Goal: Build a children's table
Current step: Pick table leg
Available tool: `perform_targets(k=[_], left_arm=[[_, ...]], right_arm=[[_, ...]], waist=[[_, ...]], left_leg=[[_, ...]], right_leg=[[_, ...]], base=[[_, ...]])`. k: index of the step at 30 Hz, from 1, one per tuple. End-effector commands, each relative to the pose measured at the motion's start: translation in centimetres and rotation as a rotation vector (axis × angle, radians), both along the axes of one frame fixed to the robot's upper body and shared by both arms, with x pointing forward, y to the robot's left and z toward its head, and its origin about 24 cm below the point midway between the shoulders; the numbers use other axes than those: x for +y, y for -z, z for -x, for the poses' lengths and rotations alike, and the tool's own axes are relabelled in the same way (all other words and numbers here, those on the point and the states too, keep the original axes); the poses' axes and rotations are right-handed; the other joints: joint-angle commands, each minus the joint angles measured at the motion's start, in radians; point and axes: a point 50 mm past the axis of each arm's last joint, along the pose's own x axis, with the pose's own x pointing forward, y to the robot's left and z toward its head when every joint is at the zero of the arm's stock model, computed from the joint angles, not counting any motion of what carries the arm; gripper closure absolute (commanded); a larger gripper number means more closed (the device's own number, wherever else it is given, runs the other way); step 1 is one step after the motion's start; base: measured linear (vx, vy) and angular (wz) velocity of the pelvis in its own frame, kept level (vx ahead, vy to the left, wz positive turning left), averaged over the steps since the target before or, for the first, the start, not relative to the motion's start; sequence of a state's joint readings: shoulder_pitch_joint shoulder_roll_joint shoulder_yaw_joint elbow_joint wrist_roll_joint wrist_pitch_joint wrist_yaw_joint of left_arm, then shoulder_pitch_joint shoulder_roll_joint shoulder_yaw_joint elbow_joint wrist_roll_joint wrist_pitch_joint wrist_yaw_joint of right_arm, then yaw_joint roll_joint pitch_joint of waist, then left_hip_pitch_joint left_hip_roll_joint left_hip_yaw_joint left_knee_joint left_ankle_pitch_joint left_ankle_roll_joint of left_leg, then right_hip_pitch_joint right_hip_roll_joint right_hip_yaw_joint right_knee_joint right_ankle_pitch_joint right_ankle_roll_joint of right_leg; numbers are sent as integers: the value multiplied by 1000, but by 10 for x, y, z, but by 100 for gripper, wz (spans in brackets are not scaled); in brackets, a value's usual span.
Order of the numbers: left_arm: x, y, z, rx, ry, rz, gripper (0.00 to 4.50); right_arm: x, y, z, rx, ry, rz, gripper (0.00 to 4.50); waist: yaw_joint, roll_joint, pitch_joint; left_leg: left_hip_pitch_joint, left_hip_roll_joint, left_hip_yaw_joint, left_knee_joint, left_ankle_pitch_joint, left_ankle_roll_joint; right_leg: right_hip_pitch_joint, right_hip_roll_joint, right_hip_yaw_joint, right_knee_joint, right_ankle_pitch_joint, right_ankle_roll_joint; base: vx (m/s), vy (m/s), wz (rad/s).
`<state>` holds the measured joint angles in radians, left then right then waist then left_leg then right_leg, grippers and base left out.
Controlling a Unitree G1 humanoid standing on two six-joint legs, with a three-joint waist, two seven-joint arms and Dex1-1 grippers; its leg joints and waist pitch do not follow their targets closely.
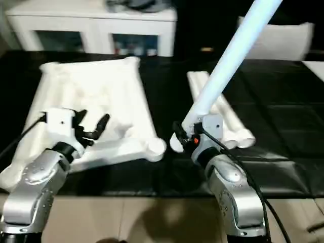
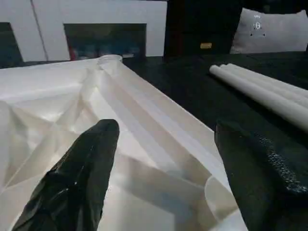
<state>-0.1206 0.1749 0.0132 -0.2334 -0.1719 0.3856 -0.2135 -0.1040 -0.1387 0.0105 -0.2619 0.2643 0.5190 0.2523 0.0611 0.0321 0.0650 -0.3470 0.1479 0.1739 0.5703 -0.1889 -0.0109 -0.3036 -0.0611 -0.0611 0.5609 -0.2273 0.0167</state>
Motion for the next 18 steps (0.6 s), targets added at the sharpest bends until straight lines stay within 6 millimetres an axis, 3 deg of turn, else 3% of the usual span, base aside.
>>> perform_targets(k=[1, 2, 3, 5, 8, 10, 11, 13, 18], left_arm=[[-3, -3, 0, -7, 14, -3, 96], [-3, -3, 0, -7, 15, -3, 96], [-3, -2, 0, -6, 15, -3, 96], [-4, -2, 1, -6, 18, -3, 96], [-4, -2, 1, -6, 18, -2, 96], [-4, -2, 1, -5, 18, -1, 96], [-4, -1, 1, -3, 19, 2, 96], [-4, 0, 1, 1, 27, 0, 96], [-4, -1, 2, 1, 34, -3, 96]], right_arm=[[2, -1, 2, -8, -22, 4, 262], [2, 0, 2, -6, -28, 8, 262], [3, 1, 3, -7, -32, 11, 262], [3, 1, 3, -10, -44, 12, 262], [3, 1, 4, -11, -46, 15, 262], [3, 1, 4, -11, -48, 17, 262], [3, 2, 4, -10, -51, 27, 262], [2, 3, 6, -8, -56, 42, 262], [6, 5, 10, 6, -90, 37, 262]], waist=[[4, 6, -72], [6, 2, -76], [12, 4, -81], [15, 4, -82], [17, 6, -86], [18, 5, -82], [19, 11, -81], [23, 6, -80], [30, 9, -81]], left_leg=[[23, 64, -29, -78, -291, 47], [7, 57, -25, -67, -207, 79], [6, 51, -22, -58, -136, 109], [2, 49, -24, -50, -71, 148], [13, 52, -33, -37, 23, 216], [14, 54, -36, -29, 45, 245], [11, 51, -36, -23, 55, 252], [11, 50, -37, -18, 62, 256], [12, 51, -39, -19, 47, 242]], right_leg=[[28, -71, 37, -52, -115, -188], [45, -73, 38, -45, -57, -208], [49, -71, 37, -39, -4, -219], [54, -64, 31, -31, 38, -221], [48, -51, 22, -10, 95, -218], [43, -51, 22, -3, 99, -217], [46, -52, 21, -1, 89, -218], [48, -50, 23, 1, 84, -214], [56, -51, 21, -3, 46, -205]], base=[[105, -16, 5], [94, -22, 4], [96, -21, 3], [95, -19, 3], [89, -8, 2], [74, -6, 2], [60, -7, 2], [0, 0, 0], [0, 0, 0]])
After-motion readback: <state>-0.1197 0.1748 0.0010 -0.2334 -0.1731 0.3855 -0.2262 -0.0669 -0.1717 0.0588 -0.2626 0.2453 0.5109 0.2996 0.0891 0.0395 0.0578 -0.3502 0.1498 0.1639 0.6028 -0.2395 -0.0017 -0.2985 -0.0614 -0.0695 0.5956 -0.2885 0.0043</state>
